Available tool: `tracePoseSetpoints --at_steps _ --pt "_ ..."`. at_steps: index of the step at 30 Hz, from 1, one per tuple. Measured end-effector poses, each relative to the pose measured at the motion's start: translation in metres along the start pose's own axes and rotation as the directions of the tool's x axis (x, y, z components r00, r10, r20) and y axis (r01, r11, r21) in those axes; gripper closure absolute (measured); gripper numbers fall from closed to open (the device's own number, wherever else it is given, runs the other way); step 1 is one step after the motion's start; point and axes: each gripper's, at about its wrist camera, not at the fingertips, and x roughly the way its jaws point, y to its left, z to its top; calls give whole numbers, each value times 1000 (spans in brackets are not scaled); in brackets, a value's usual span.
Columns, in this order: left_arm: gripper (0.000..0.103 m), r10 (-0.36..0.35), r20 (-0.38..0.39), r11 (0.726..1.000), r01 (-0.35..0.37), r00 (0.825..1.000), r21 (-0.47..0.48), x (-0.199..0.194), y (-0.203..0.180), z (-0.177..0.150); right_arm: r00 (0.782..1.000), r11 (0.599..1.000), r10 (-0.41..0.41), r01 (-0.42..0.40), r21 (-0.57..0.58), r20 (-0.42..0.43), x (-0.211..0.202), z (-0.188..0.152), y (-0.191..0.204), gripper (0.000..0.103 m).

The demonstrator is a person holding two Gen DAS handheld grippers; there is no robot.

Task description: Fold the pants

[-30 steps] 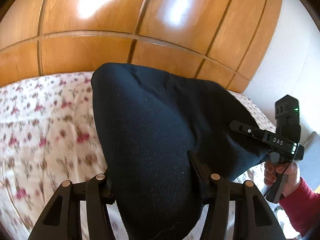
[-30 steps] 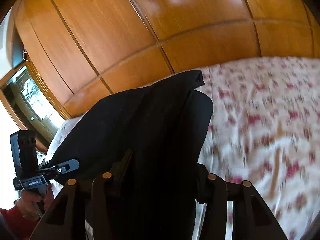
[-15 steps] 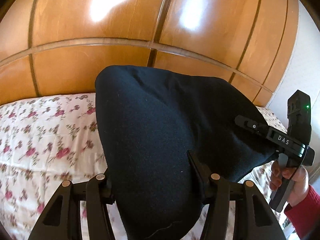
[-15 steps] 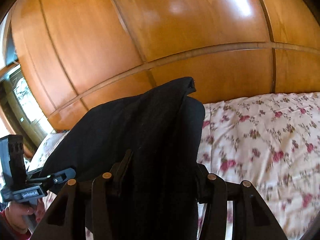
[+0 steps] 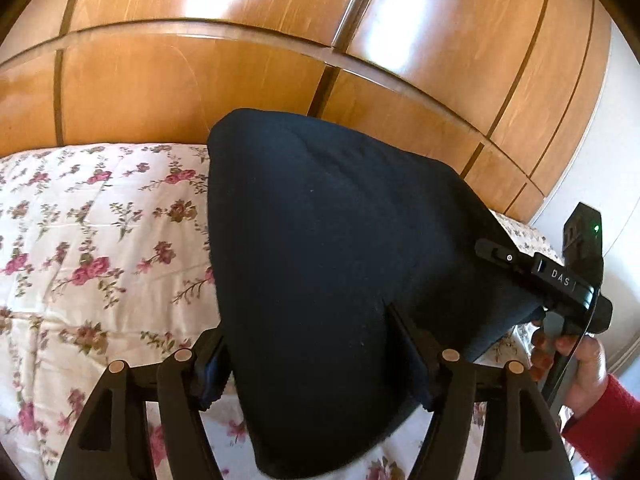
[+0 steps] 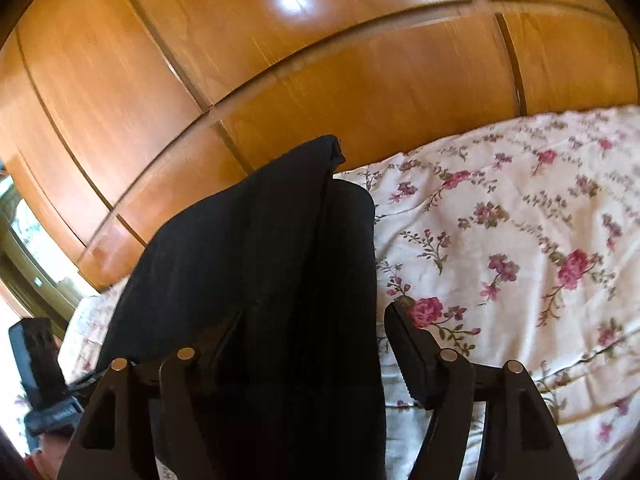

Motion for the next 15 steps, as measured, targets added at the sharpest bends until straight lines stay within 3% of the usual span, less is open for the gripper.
tracePoseSetpoints --at_steps 8,12,15 --pt "30 108 53 993 -110 993 47 -32 -17 -31 987 980 -157 162 -116 43 -38 -20 25 30" --pt "30 140 19 989 -141 990 50 -39 -22 -45 981 978 -189 192 -78 47 -55 -33 28 30" --pt "30 216 -17 974 -214 976 74 -42 -28 -54 976 977 -210 212 -30 57 -69 -40 28 30"
